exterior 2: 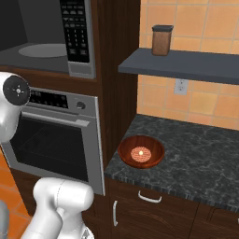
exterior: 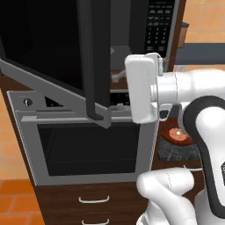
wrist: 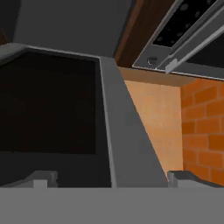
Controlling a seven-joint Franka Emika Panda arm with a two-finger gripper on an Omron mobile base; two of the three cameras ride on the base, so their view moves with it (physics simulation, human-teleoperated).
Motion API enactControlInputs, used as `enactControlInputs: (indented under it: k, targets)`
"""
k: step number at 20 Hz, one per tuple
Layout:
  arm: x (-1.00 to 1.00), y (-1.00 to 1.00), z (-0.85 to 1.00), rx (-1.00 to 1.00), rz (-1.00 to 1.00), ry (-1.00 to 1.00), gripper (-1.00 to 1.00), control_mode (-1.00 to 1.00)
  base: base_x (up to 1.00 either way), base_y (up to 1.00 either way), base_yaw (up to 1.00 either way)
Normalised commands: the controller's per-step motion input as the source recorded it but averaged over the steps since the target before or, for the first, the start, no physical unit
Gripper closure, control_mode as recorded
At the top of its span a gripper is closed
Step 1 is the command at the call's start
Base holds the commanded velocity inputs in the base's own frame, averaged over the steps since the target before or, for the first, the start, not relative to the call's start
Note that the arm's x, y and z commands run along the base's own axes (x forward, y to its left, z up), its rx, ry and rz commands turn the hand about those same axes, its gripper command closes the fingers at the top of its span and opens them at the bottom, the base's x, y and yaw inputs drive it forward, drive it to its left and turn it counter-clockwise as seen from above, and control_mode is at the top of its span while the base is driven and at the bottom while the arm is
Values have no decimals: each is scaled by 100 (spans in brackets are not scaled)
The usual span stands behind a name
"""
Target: Open the microwave, place the bowl with waffle inside the microwave, then close the microwave door and turn it on.
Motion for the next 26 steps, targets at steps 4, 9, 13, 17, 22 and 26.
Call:
enactControlInputs:
  k: [4, 9, 13, 17, 22, 26]
  targets:
    - [54, 79, 10, 3, 19, 21, -100, -100, 0, 0, 0]
    - [24, 92, 0, 0, 28, 22, -100, -100, 0, 0, 0]
    - [0, 100, 0, 0, 25, 8, -100, -100, 0, 0, 0]
    - [-1, 93, -1, 0, 20, 1, -100, -100, 0, 0, 0]
    - [-43, -48, 1, 10, 1, -16, -100, -100, 0, 0, 0]
    - [-80, -100, -4, 0, -5, -15, -100, -100, 0, 0, 0]
